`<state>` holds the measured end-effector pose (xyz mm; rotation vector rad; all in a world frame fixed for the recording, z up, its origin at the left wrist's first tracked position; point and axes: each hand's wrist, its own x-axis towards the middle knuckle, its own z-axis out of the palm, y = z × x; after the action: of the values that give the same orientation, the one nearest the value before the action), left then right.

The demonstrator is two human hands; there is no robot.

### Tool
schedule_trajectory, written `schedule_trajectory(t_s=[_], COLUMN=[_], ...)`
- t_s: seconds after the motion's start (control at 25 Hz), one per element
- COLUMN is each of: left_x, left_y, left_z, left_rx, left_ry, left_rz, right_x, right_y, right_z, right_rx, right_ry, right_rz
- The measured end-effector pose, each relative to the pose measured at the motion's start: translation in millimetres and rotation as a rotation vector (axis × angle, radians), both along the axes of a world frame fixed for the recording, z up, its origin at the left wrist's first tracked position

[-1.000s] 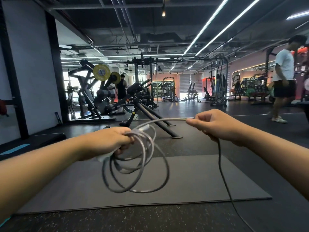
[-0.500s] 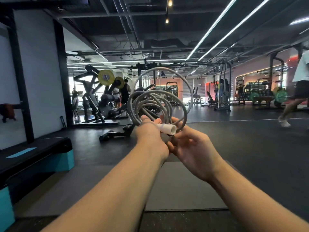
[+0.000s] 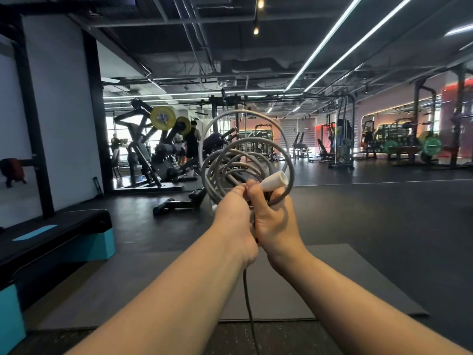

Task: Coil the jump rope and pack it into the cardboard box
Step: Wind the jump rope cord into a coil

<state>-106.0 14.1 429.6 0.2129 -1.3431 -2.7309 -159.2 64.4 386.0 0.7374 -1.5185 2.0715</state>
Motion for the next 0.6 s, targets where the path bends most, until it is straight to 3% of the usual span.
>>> schedule_trajectory(t_s=[0.16,0.2,0.24,0.32,0.36,0.4,0.44,0.48,0.56,0.6], left_x=[12,11,12,20,27,30,24,16,3,-2], left_y=[-15,-24,-32,-38,-37,-33,-32,-31,-34,-37], left_z=[-6,-8,-8,-4,4,16,24,33,46,48], left_rx=[-0.325,-0.500,-0.754,-1.522,-1.944,-2.330,-2.638,-2.803,-2.747,-2.653], left_ry=[-0.089,-0.095,-0.014,0.516,0.797,0.949,0.962,0.845,0.610,0.594], left_rz=[0.131,0.288,0.503,0.867,0.945,0.908,0.780,0.623,0.321,0.262], right_x=[0,-2,-5,-5,-4,-5,-3,1,8,9], right_y=[13,18,24,33,36,38,38,37,38,39], right_z=[14,20,26,36,40,44,48,53,66,70], right_rx=[0.133,0.193,0.280,0.542,0.698,0.855,0.971,1.127,1.322,1.361], right_ry=[0.035,0.017,0.002,0.008,0.053,0.109,0.161,0.263,0.250,0.205], right_rz=[-0.102,-0.110,-0.110,-0.105,-0.120,-0.164,-0.217,-0.282,-0.282,-0.255])
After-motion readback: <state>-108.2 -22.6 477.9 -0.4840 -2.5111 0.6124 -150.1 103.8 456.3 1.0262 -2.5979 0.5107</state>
